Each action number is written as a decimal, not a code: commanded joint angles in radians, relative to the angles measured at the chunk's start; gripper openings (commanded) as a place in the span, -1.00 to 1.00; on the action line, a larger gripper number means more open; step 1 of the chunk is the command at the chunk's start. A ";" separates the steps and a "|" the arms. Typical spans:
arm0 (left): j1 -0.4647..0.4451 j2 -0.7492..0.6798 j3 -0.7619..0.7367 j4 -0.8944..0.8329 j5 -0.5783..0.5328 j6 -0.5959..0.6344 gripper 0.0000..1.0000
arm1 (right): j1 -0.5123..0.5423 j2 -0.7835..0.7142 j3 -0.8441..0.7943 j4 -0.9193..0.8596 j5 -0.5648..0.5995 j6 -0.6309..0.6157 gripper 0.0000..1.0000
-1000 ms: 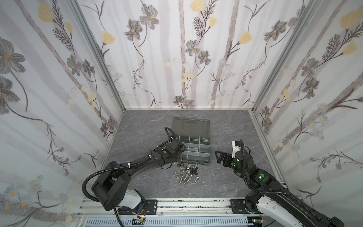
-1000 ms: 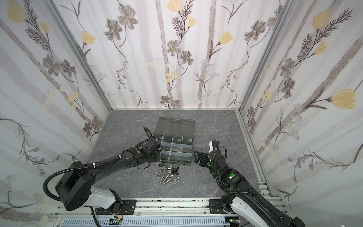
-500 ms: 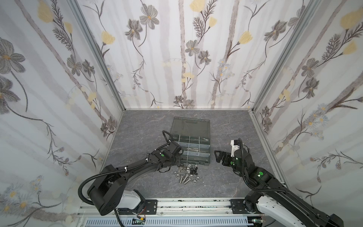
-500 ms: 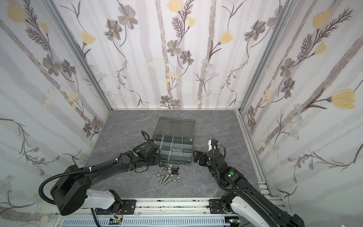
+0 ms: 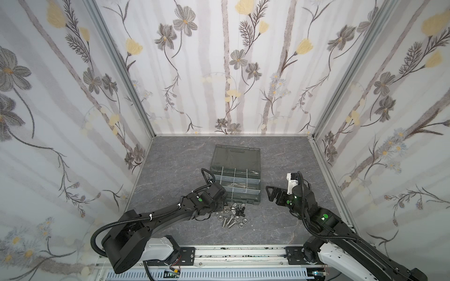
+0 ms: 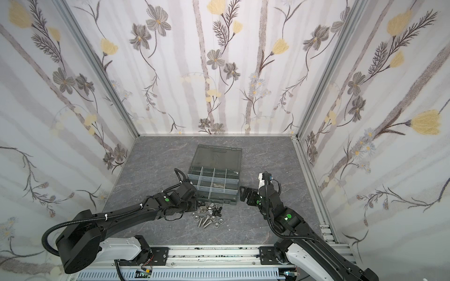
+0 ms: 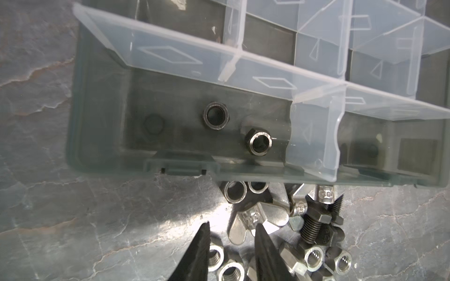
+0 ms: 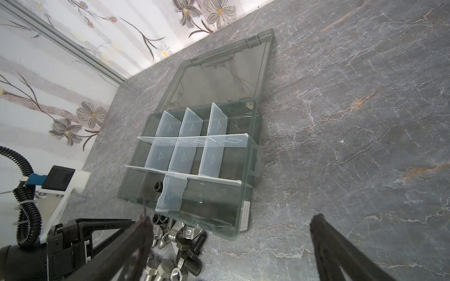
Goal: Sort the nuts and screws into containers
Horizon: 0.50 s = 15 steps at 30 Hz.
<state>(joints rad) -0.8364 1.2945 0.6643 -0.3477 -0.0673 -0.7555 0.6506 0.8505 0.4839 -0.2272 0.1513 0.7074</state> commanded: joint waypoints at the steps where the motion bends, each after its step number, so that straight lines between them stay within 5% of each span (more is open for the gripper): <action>1: -0.006 -0.003 -0.012 0.006 -0.019 -0.025 -0.30 | 0.000 -0.019 -0.015 0.016 -0.001 0.035 0.99; 15: -0.009 0.075 0.013 0.035 -0.023 0.003 -0.18 | 0.001 -0.016 -0.011 0.000 0.008 0.039 0.99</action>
<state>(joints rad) -0.8448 1.3506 0.6628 -0.3328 -0.0795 -0.7654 0.6506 0.8288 0.4671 -0.2276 0.1516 0.7326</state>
